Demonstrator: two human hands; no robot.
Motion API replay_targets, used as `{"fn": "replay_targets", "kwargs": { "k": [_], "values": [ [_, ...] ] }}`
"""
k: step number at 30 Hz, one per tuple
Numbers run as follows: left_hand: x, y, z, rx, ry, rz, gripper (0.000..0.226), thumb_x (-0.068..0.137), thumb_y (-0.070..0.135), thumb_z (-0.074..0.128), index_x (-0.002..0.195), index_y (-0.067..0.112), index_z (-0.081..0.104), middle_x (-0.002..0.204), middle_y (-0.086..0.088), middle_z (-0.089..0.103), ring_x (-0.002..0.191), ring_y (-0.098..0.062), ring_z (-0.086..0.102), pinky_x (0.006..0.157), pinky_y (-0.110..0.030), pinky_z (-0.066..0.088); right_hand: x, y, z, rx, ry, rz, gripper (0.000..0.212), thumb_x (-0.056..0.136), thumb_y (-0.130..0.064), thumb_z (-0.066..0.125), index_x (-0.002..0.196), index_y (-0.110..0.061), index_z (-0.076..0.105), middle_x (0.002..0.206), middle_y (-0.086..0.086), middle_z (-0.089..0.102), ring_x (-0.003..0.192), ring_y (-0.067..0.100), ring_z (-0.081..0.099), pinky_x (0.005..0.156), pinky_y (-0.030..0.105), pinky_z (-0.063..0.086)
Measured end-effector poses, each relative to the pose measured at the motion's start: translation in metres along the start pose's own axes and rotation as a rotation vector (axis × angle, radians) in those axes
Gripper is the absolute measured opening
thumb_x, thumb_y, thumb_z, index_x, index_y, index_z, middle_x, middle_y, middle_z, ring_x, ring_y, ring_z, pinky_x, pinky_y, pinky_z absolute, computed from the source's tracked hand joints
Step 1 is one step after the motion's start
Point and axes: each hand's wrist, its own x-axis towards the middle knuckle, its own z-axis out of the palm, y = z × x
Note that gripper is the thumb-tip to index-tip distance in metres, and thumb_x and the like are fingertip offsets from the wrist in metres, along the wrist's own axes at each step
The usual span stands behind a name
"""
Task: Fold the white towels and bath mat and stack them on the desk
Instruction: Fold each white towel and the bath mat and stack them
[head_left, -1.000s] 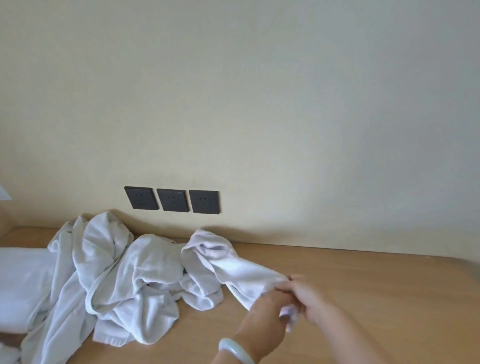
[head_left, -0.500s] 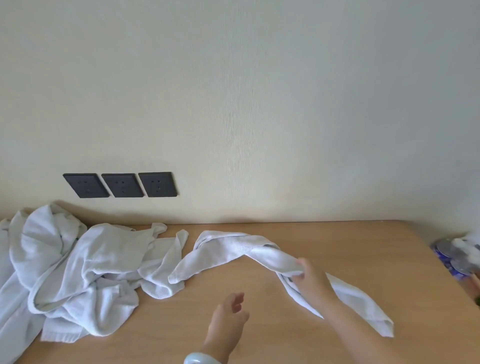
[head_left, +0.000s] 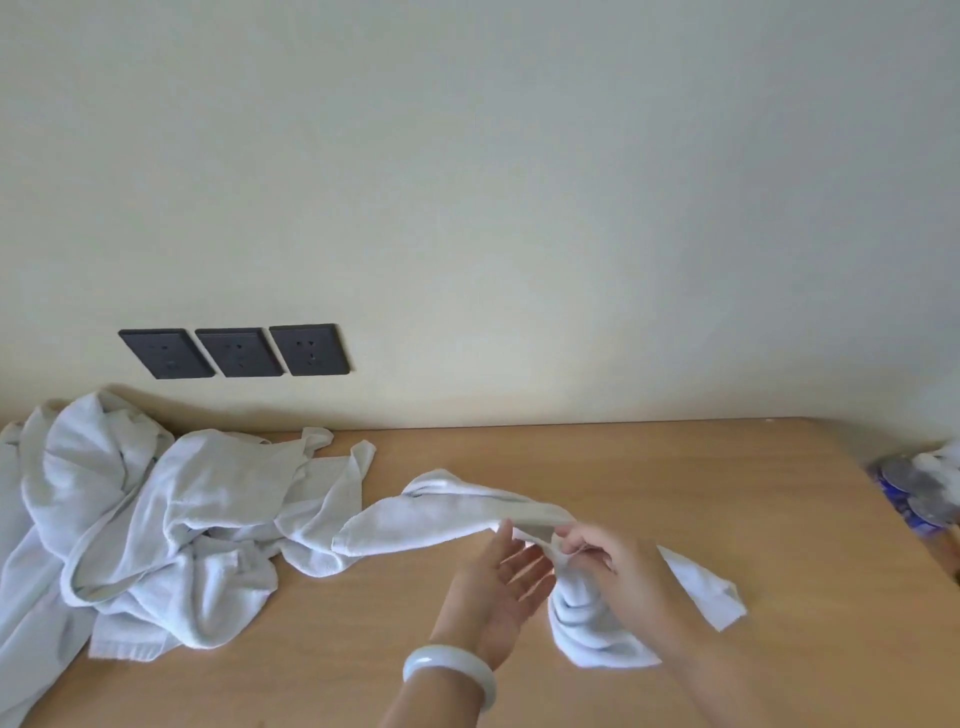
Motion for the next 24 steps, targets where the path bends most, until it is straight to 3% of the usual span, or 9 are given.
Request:
{"fn": "replay_targets", "kwargs": {
  "k": [2,5,7,10,13,16,20,22,24],
  "values": [
    [0.003,0.012,0.022,-0.050,-0.039,-0.041,0.032,0.094,0.023,0.062,0.106,-0.007,0.060,0.098,-0.021,0.066,0.086,-0.032,0.065,0.070,-0.042,0.059,-0.013,-0.018,-0.026,-0.051,-0.029,-0.089,0.028,0.089,0.000,0.056,0.077,-0.026,0.060,0.103,-0.012,0.068,0.097,0.007,0.062,0.082,0.016,0.044],
    [0.002,0.023,0.048,-0.090,0.031,-0.093,0.008,0.093,-0.003,0.052,0.092,-0.009,0.058,0.067,-0.017,0.063,0.057,-0.029,0.064,0.045,-0.031,0.056,-0.033,-0.048,-0.061,-0.173,0.102,-0.262,0.035,0.089,-0.002,0.059,0.077,-0.034,0.055,0.115,-0.028,0.059,0.095,-0.004,0.058,0.077,0.011,0.041],
    [0.003,0.029,0.056,-0.173,0.063,-0.116,0.013,0.092,-0.007,0.048,0.083,-0.007,0.057,0.060,-0.017,0.061,0.057,-0.029,0.060,0.038,-0.029,0.052,-0.038,-0.062,-0.075,-0.226,0.193,-0.301,0.029,0.092,-0.010,0.059,0.079,-0.036,0.054,0.119,-0.033,0.055,0.097,-0.005,0.056,0.078,0.014,0.042],
    [0.007,0.038,0.059,-0.025,0.102,-0.043,0.011,0.088,-0.004,0.051,0.083,-0.004,0.061,0.064,-0.012,0.056,0.054,-0.024,0.054,0.036,-0.023,0.048,-0.027,-0.058,-0.087,-0.296,0.290,-0.254,0.032,0.091,-0.010,0.058,0.077,-0.038,0.053,0.106,-0.029,0.059,0.093,-0.011,0.053,0.077,0.014,0.041],
    [0.008,0.073,0.064,0.191,0.276,0.201,0.020,0.088,0.003,0.053,0.069,0.005,0.058,0.051,-0.009,0.052,0.030,-0.014,0.046,0.033,-0.014,0.036,-0.001,-0.045,-0.100,-0.381,0.385,-0.135,0.031,0.089,-0.006,0.059,0.076,-0.032,0.051,0.083,-0.012,0.058,0.084,0.010,0.056,0.066,0.018,0.038],
    [-0.010,0.128,0.080,0.038,0.247,0.373,0.021,0.088,-0.003,0.054,0.070,0.007,0.053,0.065,-0.010,0.053,0.050,-0.018,0.054,0.045,-0.026,0.044,0.017,-0.056,-0.106,-0.374,0.491,-0.125,0.024,0.088,-0.002,0.061,0.079,-0.025,0.058,0.081,-0.006,0.052,0.085,0.020,0.054,0.061,0.016,0.030],
    [-0.055,0.161,0.101,-0.187,0.033,0.432,0.010,0.090,-0.004,0.056,0.099,0.000,0.059,0.102,-0.014,0.061,0.085,-0.024,0.060,0.062,-0.036,0.049,0.002,-0.089,-0.107,-0.411,0.824,-0.343,0.015,0.086,0.000,0.060,0.088,-0.013,0.067,0.087,-0.006,0.052,0.085,0.014,0.045,0.065,0.021,0.024],
    [-0.062,0.157,0.090,-0.175,0.026,0.412,0.009,0.093,-0.001,0.056,0.101,-0.001,0.060,0.098,-0.013,0.064,0.082,-0.023,0.066,0.066,-0.032,0.054,-0.012,-0.082,-0.099,-0.436,0.904,-0.392,0.012,0.085,-0.002,0.065,0.085,-0.013,0.069,0.086,-0.002,0.054,0.085,0.017,0.046,0.065,0.023,0.026],
    [-0.054,0.143,0.062,-0.161,0.060,0.342,0.008,0.095,0.001,0.053,0.097,0.002,0.060,0.079,-0.011,0.067,0.058,-0.019,0.069,0.049,-0.025,0.054,-0.019,-0.051,-0.079,-0.440,0.830,-0.335,0.011,0.082,-0.005,0.070,0.083,-0.016,0.071,0.082,-0.001,0.055,0.082,0.016,0.047,0.066,0.022,0.028]
  ]
}}
